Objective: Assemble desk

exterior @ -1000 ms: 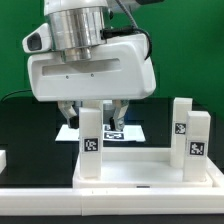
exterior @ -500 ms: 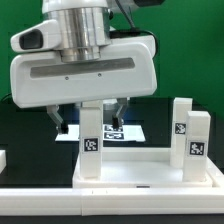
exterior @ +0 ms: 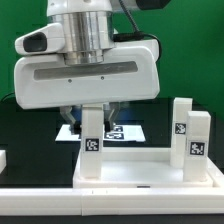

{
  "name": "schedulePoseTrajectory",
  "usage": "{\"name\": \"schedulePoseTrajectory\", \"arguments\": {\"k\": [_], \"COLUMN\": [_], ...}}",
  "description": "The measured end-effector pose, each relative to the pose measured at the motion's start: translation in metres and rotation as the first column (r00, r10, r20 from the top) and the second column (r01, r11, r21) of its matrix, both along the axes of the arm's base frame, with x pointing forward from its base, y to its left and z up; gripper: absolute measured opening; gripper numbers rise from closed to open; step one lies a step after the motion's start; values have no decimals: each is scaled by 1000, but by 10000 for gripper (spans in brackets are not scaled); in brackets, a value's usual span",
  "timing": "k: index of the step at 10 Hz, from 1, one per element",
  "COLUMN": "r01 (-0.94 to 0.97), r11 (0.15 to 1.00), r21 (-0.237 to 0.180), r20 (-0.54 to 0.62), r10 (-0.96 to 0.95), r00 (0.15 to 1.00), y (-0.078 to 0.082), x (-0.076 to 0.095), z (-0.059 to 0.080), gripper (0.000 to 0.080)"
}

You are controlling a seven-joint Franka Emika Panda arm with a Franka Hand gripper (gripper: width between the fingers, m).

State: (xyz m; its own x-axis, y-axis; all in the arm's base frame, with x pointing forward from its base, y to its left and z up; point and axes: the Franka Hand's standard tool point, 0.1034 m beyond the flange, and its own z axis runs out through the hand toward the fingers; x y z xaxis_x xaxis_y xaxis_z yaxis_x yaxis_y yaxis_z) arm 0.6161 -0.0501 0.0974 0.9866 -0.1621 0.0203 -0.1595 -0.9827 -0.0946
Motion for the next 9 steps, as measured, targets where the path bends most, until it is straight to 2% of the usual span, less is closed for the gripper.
{"name": "schedulePoseTrajectory", "arguments": {"k": [1, 2, 3, 4, 6, 7, 8, 9], "r01": [61, 102, 246, 436, 768, 866, 910, 940], "r11": [998, 995, 969, 900, 640, 499, 410, 337], "r21": [2, 3, 4, 3, 8, 31, 55, 48], "r20": [-6, -10, -18, -28, -70, -98, -119, -131], "r10": [-61, -102, -246, -435, -766, -861, -902, -931], "r00": [998, 995, 969, 900, 639, 499, 414, 340], "y": [0, 0, 2, 4, 6, 6, 4, 7], "x": [0, 0, 1, 3, 5, 9, 12, 12], "z": [0, 0, 0, 0, 0, 0, 2, 2], "gripper": [289, 289, 289, 289, 289, 290, 290, 290]}}
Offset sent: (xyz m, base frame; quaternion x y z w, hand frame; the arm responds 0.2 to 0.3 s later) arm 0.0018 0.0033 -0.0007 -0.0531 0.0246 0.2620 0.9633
